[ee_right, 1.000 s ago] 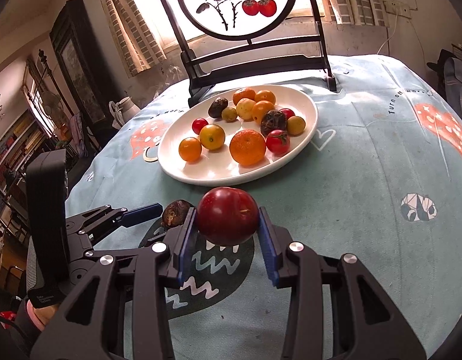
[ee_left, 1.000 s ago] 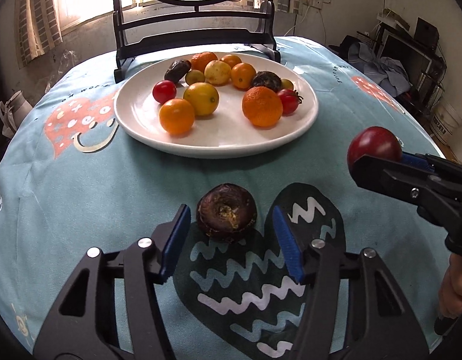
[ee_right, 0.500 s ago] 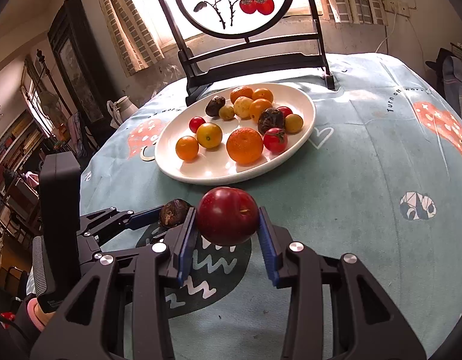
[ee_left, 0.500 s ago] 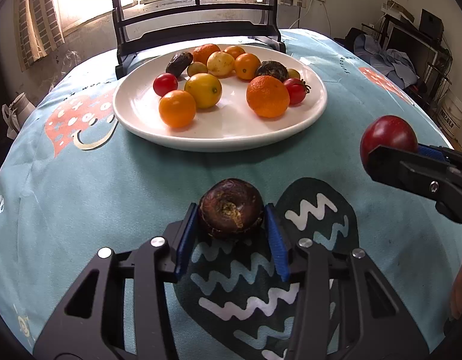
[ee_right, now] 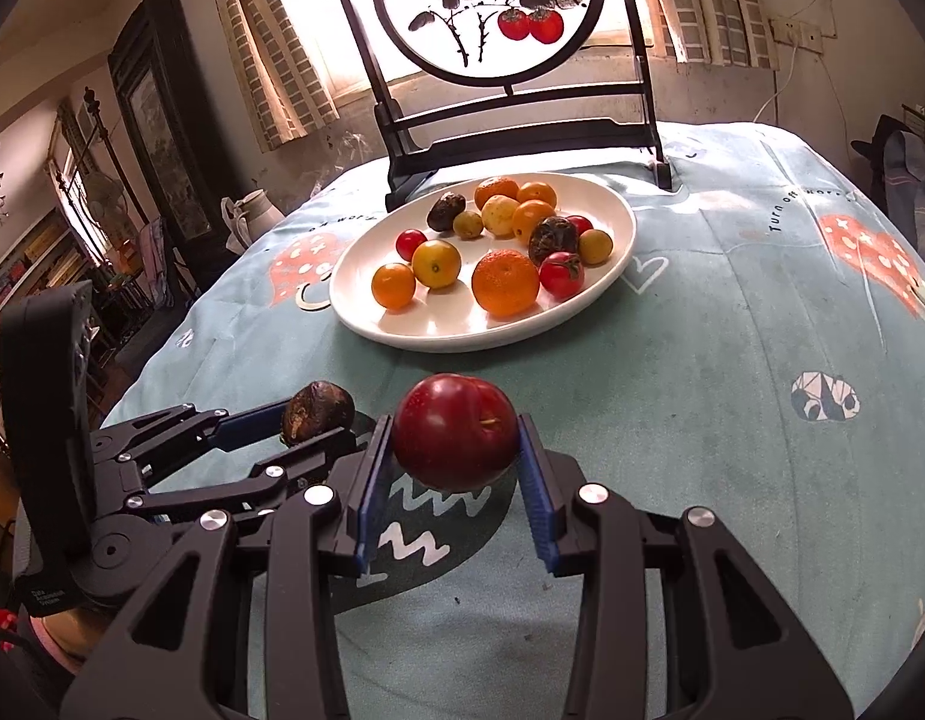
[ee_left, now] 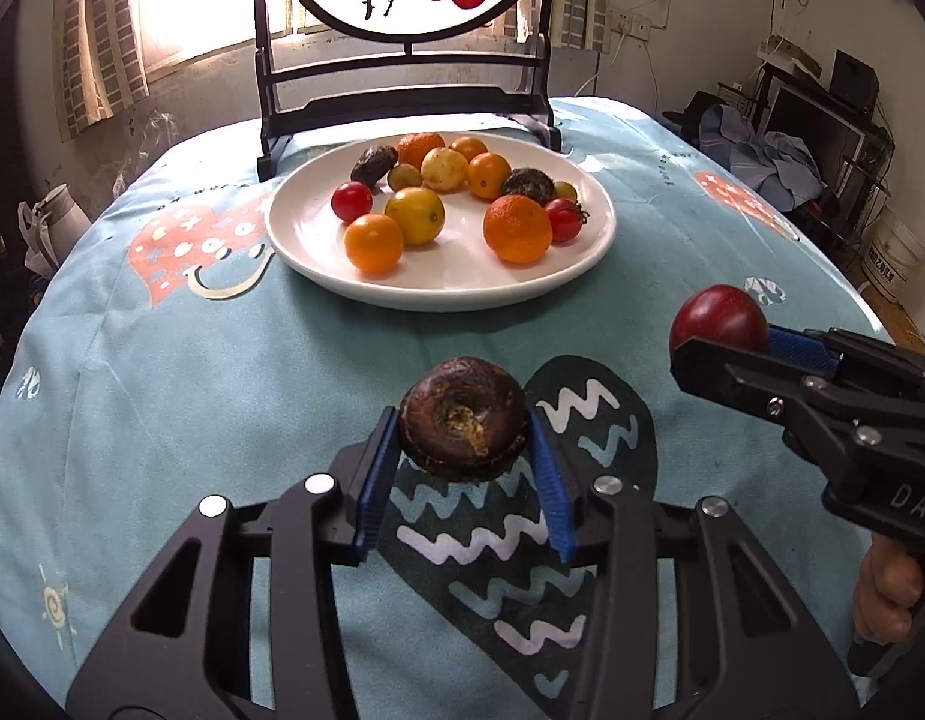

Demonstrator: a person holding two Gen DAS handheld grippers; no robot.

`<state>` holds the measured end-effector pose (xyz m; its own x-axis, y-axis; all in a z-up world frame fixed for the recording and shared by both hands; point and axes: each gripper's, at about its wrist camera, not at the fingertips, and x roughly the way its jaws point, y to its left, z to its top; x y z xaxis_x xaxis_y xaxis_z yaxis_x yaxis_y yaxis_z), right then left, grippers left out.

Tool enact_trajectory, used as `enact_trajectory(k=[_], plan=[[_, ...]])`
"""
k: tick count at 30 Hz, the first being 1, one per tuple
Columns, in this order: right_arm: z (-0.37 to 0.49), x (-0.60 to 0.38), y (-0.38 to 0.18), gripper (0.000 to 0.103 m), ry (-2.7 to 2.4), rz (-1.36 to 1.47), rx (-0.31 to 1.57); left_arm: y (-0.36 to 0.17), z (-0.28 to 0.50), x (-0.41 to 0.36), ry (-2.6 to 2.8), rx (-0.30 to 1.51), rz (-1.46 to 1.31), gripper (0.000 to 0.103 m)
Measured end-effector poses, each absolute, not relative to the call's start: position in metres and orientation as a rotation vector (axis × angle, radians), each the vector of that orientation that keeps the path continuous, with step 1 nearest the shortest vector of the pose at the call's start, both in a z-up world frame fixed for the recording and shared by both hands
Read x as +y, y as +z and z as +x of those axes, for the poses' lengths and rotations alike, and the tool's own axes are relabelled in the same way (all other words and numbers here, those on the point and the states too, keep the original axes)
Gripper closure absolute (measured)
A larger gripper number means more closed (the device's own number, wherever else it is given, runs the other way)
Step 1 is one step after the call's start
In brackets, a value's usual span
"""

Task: Organize fruits
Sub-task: 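Place the red plum and brown fruit on the white plate, opening both tools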

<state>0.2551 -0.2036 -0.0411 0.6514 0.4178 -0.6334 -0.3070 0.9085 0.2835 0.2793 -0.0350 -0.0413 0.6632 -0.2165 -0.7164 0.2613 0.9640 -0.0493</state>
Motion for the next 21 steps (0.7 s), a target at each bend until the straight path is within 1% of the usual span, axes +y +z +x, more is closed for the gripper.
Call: enact_trajectory(k=[5, 11, 15, 21], plan=[[0.250, -0.210, -0.025, 0.063, 0.453, 0.211, 0.726, -0.004, 0.275, -0.023, -0.310, 0.744, 0.037, 0.059], [0.299, -0.206, 0.000, 0.063, 0.426, 0.187, 0.676, 0.024, 0.327, -0.022, -0.297, 0.718, 0.058, 0.059], [0.348, -0.202, -0.003, 0.063, 0.404, 0.185, 0.683, 0.018, 0.381, -0.025, -0.258, 0.741, 0.062, 0.059], [0.403, -0.197, -0.029, 0.063, 0.394, 0.165, 0.725, -0.008, 0.446, -0.024, -0.194, 0.792, 0.091, 0.060]])
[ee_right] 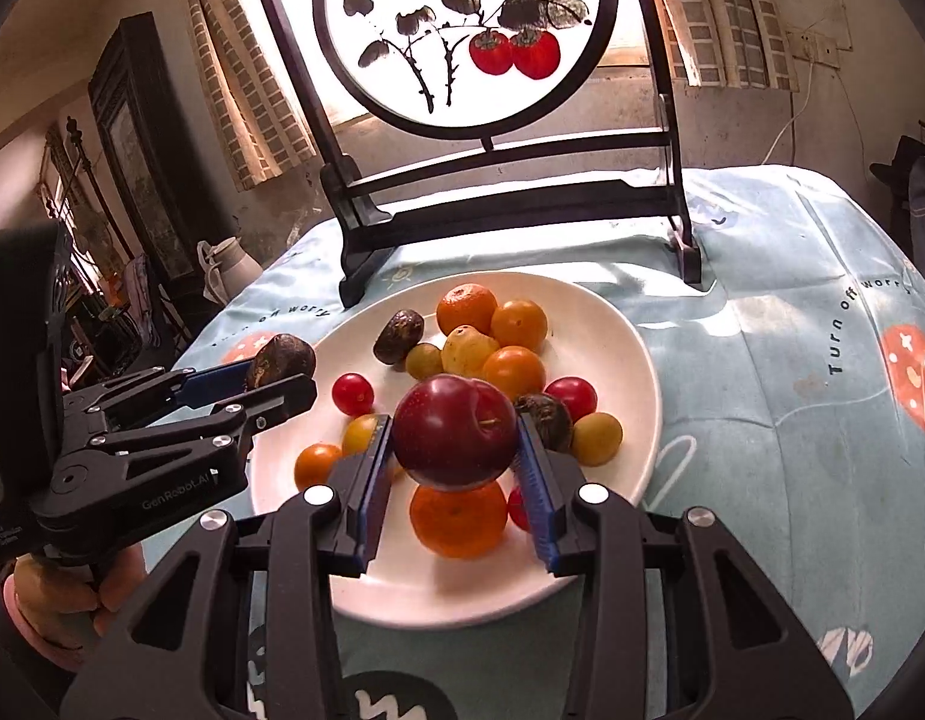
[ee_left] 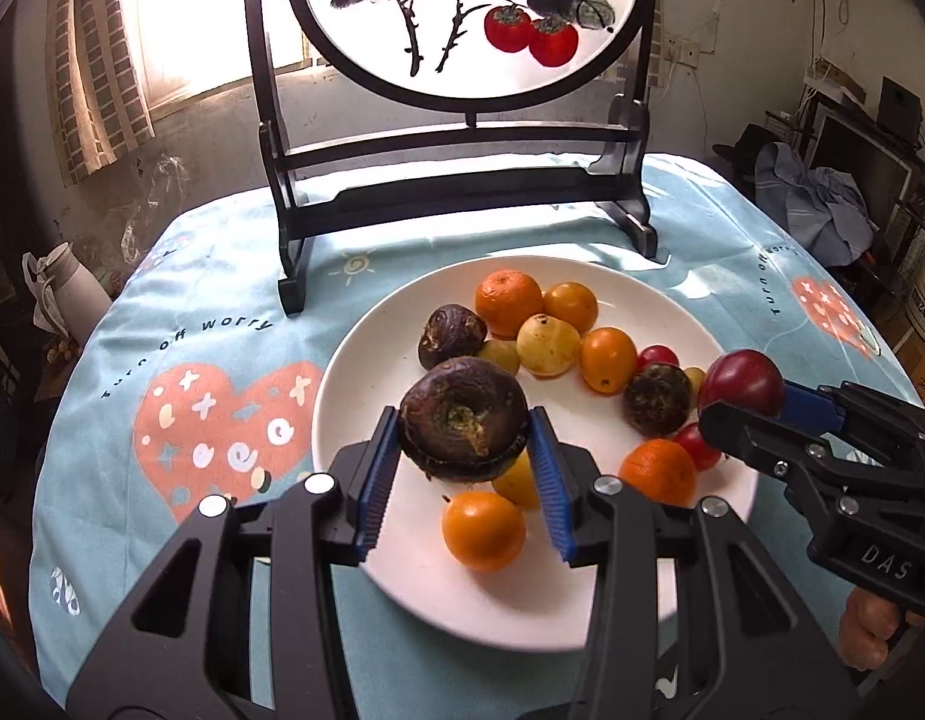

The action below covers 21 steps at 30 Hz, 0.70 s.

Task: Organize fruits
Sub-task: 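Place the red plum and brown fruit on the white plate, opening both tools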

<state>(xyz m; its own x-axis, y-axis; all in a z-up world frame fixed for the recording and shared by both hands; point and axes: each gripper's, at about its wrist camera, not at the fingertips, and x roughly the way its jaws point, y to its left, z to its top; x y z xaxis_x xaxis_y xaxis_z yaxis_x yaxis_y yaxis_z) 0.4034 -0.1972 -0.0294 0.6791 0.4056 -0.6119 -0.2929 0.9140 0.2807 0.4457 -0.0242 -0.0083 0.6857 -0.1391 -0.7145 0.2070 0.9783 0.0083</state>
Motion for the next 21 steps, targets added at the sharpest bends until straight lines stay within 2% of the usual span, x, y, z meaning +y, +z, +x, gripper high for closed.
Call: enact_trajectory(k=[8, 9, 11, 17, 21], plan=[[0.431, -0.181, -0.046, 0.062, 0.413, 0.082, 0.749, -0.026, 0.475, -0.016, -0.153, 0.810, 0.085, 0.057], [0.431, -0.180, -0.046, 0.056, 0.412, 0.070, 0.752, -0.026, 0.475, -0.015, -0.134, 0.802, 0.093, 0.041], [0.426, -0.183, -0.043, 0.044, 0.403, 0.081, 0.740, -0.021, 0.468, -0.014, -0.097, 0.770, 0.110, 0.019], [0.389, -0.197, -0.024, 0.042, 0.434, 0.145, 0.726, 0.003, 0.427, -0.017, -0.096, 0.725, 0.138, 0.009], [0.342, -0.201, -0.011, 0.025, 0.448, 0.123, 0.705, 0.022, 0.380, -0.021, -0.122, 0.682, 0.136, 0.003]])
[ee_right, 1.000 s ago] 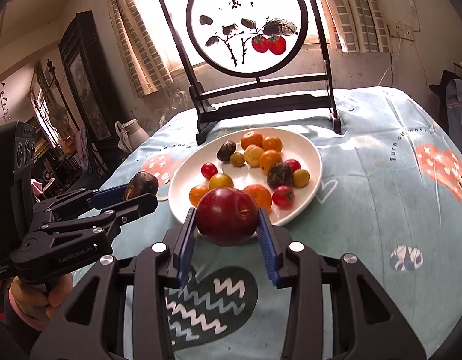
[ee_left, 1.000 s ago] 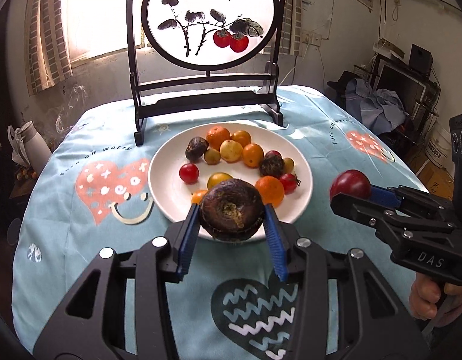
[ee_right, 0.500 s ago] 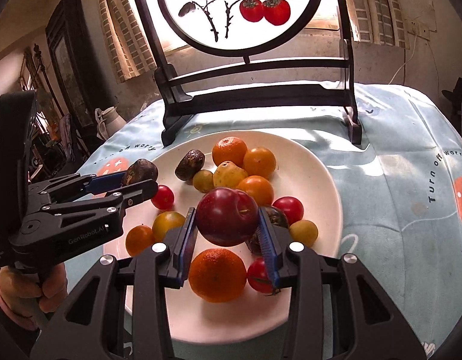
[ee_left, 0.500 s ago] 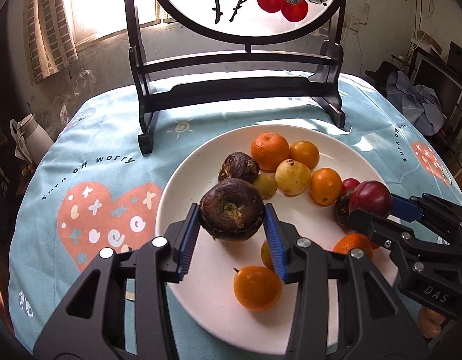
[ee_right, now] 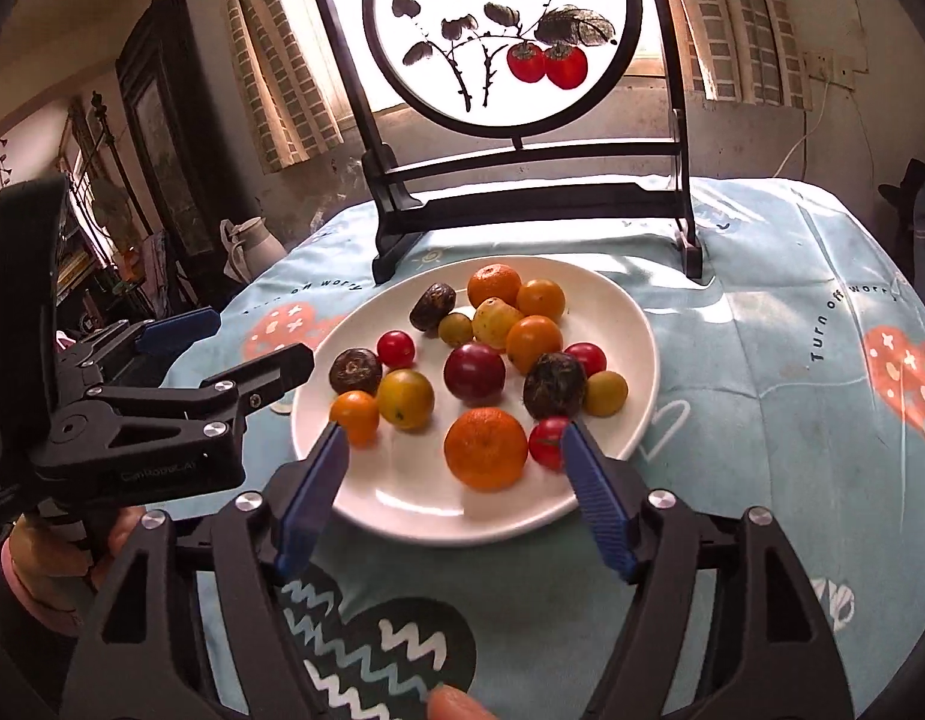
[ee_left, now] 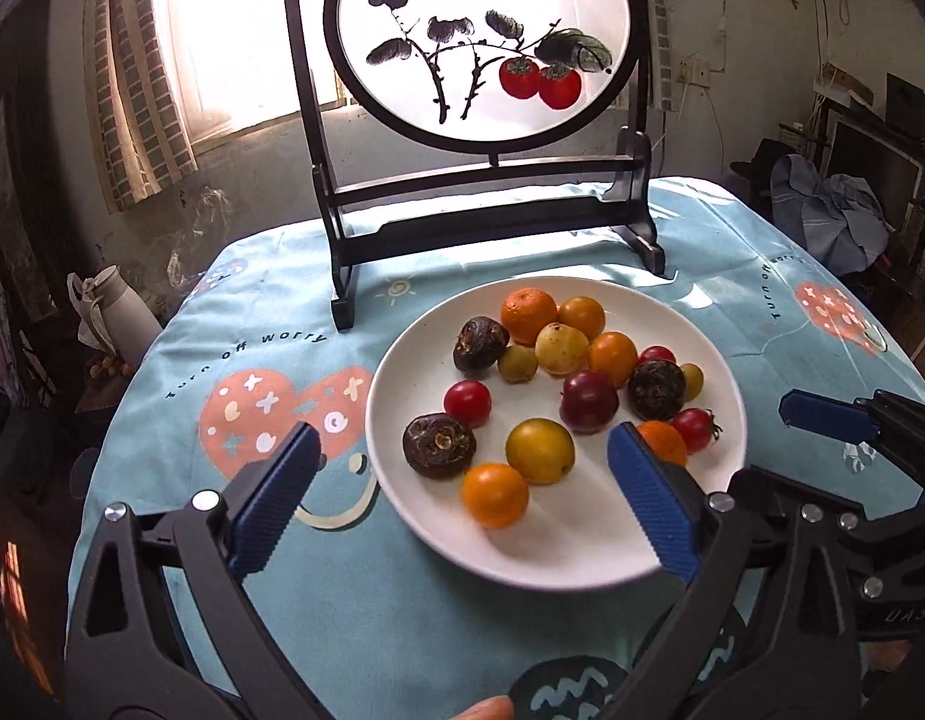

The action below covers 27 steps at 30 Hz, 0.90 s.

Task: Organize fruits

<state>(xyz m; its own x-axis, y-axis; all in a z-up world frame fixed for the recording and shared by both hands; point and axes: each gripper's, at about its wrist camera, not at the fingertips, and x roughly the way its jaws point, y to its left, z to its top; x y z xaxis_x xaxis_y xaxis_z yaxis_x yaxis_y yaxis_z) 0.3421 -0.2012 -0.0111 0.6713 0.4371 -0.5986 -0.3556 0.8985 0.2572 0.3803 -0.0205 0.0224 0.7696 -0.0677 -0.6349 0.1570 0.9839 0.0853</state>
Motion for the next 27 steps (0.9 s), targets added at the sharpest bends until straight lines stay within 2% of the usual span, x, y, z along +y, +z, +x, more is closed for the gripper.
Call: enact_trajectory(k=[1, 2, 3, 4, 9, 13, 20, 27], plan=[[0.329, -0.202, -0.008, 0.022, 0.453, 0.114, 0.694, 0.026, 0.367, -0.021, -0.130, 0.674, 0.136, 0.003], [0.315, -0.203, -0.006, 0.009, 0.454, 0.104, 0.682, 0.029, 0.354, -0.023, -0.141, 0.668, 0.139, 0.002], [0.301, -0.204, -0.004, 0.003, 0.446, 0.092, 0.668, 0.030, 0.341, -0.024, -0.149, 0.664, 0.139, 0.002], [0.287, -0.205, -0.003, 0.001, 0.438, 0.079, 0.650, 0.031, 0.328, -0.023, -0.152, 0.662, 0.133, 0.002], [0.230, -0.207, -0.015, 0.001, 0.428, -0.014, 0.617, 0.019, 0.268, -0.013, -0.131, 0.662, 0.103, 0.002], [0.205, -0.214, -0.038, 0.001, 0.409, -0.051, 0.667, -0.008, 0.242, -0.010, -0.101, 0.687, 0.120, 0.002], [0.194, -0.224, -0.050, 0.001, 0.370, -0.041, 0.683, -0.038, 0.235, -0.013, -0.082, 0.720, 0.185, 0.002], [0.195, -0.221, -0.053, 0.001, 0.361, -0.069, 0.687, -0.036, 0.238, -0.004, -0.080, 0.734, 0.131, 0.002]])
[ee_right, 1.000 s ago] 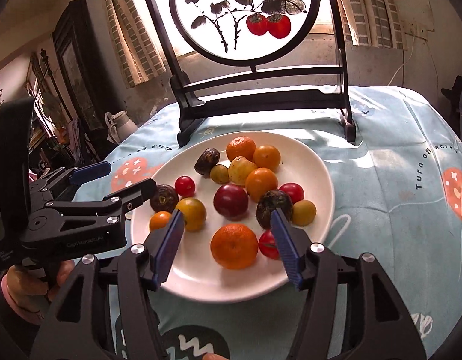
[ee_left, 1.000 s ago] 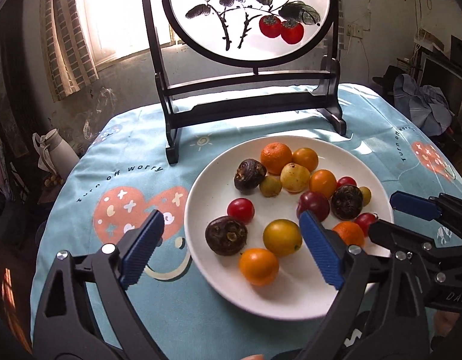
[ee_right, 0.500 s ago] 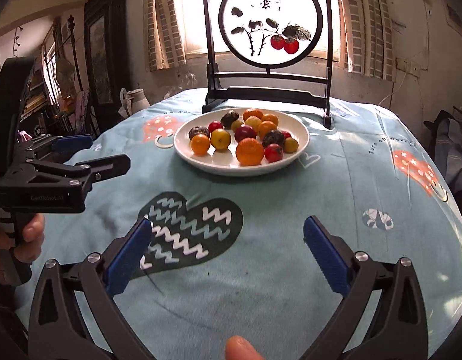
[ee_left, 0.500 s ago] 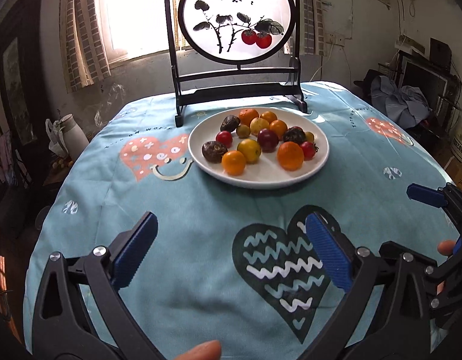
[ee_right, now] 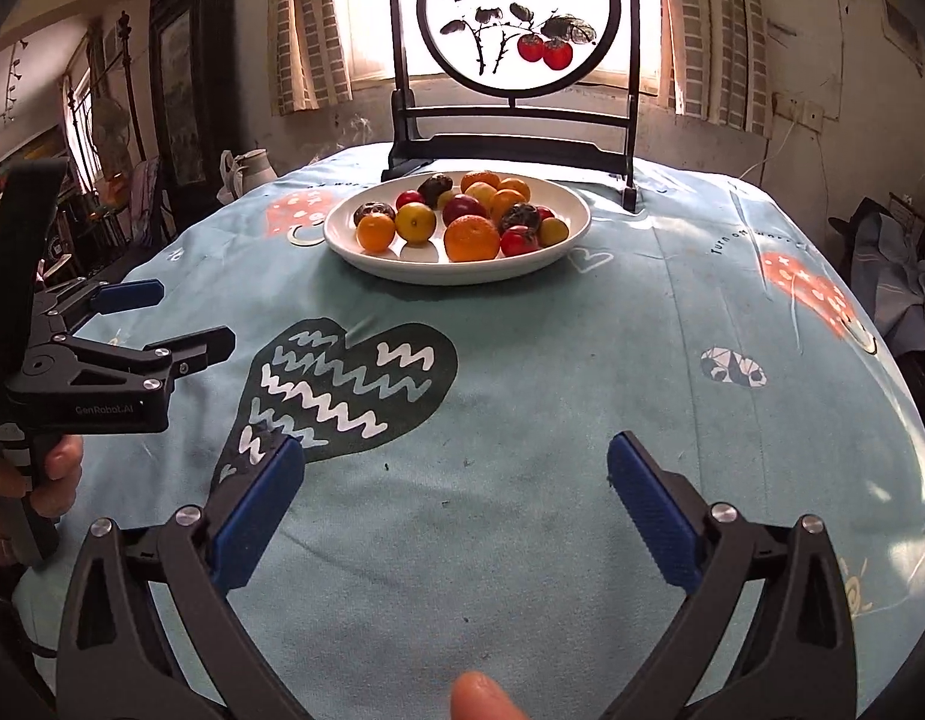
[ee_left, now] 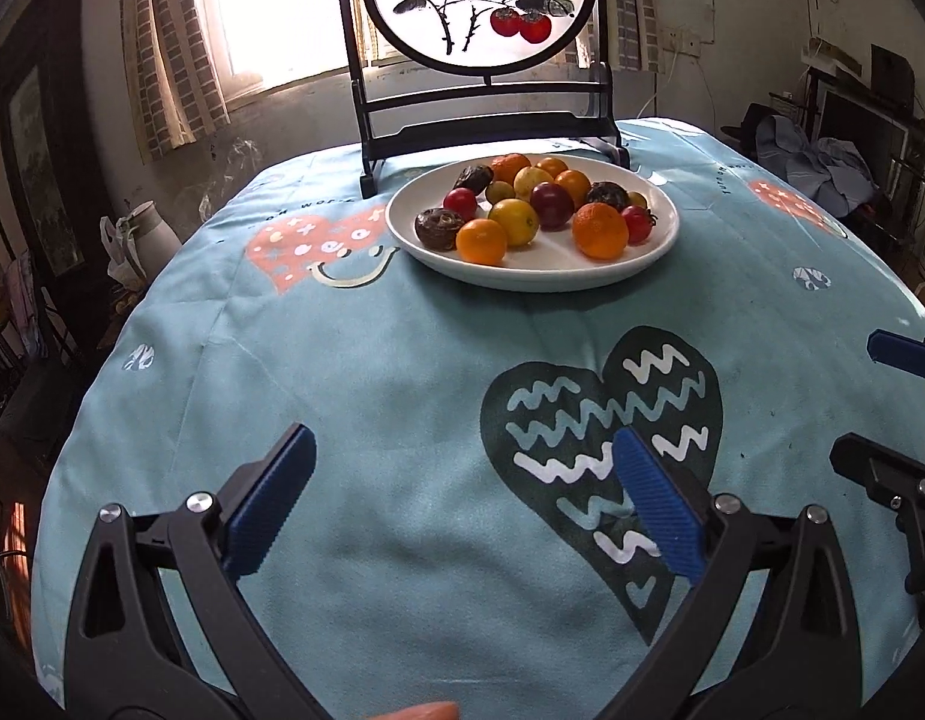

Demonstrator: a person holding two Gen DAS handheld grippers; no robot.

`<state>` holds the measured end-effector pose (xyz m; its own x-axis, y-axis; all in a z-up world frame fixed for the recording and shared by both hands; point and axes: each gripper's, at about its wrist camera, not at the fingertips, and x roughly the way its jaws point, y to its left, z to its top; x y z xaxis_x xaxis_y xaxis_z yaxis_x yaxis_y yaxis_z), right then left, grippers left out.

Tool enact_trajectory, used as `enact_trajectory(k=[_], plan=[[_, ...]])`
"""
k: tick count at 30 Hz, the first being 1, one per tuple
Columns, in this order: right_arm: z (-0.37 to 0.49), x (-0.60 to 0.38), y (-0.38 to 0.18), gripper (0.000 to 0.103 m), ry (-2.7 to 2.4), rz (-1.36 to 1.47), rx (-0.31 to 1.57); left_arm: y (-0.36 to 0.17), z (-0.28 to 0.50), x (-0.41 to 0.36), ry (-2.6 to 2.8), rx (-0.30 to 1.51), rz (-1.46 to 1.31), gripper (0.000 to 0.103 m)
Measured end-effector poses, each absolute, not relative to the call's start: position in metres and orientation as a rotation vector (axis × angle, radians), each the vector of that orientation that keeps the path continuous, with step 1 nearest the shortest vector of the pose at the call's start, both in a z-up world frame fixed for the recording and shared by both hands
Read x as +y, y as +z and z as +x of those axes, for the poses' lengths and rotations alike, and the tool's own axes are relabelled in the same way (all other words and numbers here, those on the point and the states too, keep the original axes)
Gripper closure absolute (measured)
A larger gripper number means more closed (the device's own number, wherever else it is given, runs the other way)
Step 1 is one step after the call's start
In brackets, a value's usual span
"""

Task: Organize fruits

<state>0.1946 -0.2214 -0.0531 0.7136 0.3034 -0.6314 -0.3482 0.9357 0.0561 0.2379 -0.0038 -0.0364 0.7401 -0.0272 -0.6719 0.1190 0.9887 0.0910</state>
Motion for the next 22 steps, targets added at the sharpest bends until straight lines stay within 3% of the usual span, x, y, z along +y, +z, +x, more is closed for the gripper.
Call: enact_trajectory(k=[22], plan=[[0.1952, -0.2217, -0.0524, 0.001, 0.338, -0.082, 0.685, -0.0357, 0.2393, 0.0045, -0.060, 0.736, 0.084, 0.002]])
